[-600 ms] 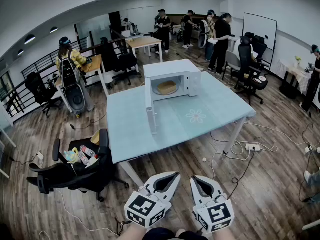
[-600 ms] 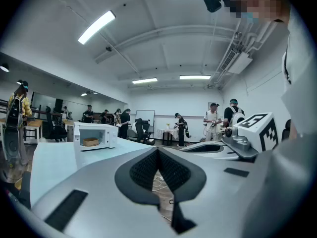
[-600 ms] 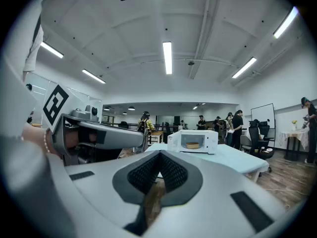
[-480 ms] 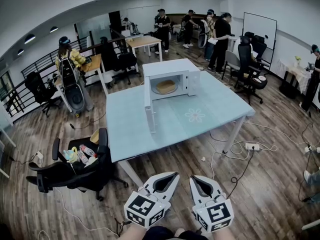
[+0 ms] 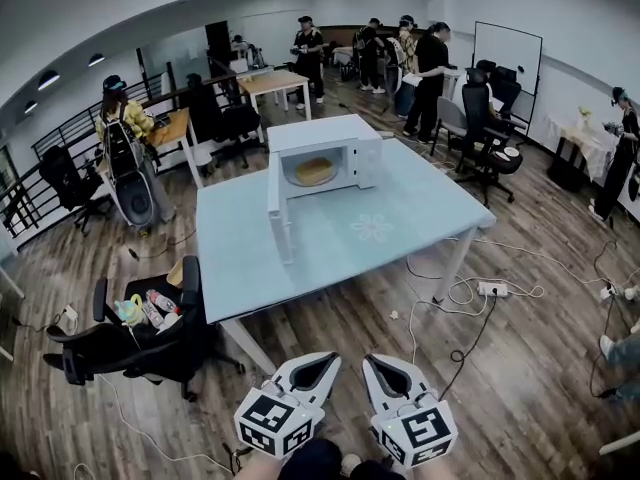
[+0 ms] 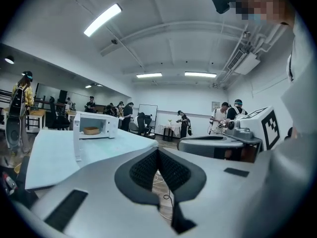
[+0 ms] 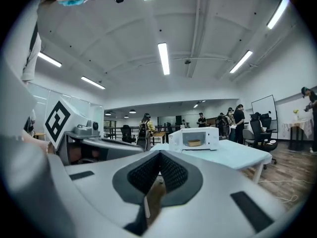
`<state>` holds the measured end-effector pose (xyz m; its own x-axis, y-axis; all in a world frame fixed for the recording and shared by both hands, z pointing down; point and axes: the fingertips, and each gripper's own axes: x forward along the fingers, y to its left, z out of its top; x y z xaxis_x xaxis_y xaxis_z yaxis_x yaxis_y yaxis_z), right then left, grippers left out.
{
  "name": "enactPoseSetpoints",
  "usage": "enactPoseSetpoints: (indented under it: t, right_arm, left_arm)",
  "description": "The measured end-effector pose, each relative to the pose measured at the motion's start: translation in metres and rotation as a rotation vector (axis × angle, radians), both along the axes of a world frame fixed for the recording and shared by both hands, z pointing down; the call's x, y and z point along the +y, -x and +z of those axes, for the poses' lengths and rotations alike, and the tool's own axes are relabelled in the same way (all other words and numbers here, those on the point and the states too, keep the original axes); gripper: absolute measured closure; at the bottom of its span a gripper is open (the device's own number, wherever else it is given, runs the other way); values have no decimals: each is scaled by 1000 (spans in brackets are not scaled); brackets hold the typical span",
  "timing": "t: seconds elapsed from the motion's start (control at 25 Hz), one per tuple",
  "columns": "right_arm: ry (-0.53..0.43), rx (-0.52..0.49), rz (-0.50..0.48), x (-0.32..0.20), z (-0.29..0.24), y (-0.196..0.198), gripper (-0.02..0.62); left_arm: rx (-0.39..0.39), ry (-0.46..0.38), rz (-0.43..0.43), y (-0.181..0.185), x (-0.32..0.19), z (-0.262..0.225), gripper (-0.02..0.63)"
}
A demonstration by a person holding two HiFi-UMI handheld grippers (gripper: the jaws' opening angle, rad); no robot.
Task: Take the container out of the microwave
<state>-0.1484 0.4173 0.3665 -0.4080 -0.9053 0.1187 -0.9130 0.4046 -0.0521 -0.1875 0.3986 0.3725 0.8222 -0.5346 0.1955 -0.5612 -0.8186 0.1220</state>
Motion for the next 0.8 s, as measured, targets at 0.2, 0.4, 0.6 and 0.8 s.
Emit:
enactPoseSetpoints:
  t: [0.2, 0.4, 0.6, 0.8]
  right_arm:
    - [54, -24, -26, 4, 19, 0, 588]
    - [107, -56, -20, -12, 32, -13, 587]
    - [101, -44, -16, -43, 25, -24, 586]
    - [124, -60, 24, -93, 40, -45, 588]
  left_arm:
    - [8, 46, -6, 0, -1, 11, 609]
    - [-16, 63, 31, -16, -12, 16, 609]
    - [9, 95, 71, -34, -38, 19, 609]
    - [51, 93, 91, -51, -101, 15, 609]
